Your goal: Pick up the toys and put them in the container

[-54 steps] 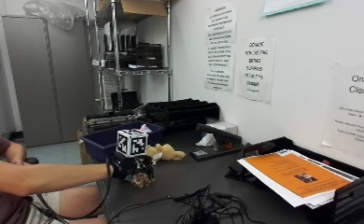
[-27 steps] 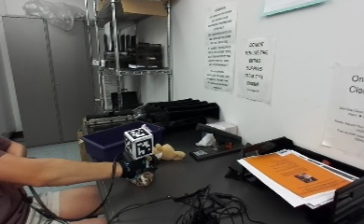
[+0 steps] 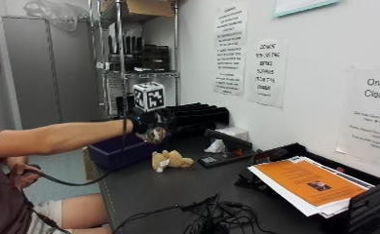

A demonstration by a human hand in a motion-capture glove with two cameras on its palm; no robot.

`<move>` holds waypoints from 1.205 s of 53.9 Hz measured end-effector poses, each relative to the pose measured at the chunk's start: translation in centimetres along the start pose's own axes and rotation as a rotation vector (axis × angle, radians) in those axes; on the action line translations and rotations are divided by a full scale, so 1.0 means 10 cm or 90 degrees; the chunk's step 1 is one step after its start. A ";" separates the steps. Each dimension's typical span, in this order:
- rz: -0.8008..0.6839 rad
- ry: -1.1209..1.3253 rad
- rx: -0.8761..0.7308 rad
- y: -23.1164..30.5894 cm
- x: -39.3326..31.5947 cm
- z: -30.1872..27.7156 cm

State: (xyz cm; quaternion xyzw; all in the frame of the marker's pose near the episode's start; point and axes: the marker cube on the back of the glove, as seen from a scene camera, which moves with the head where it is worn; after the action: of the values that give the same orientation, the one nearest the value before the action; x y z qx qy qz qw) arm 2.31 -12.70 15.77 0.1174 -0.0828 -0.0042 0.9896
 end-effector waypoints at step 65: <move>-0.222 0.203 -0.180 -0.25 -3.06 -0.34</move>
State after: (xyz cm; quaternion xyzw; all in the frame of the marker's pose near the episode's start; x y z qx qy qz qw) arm -27.28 -13.48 6.99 -0.0103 0.0968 -0.1674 0.9811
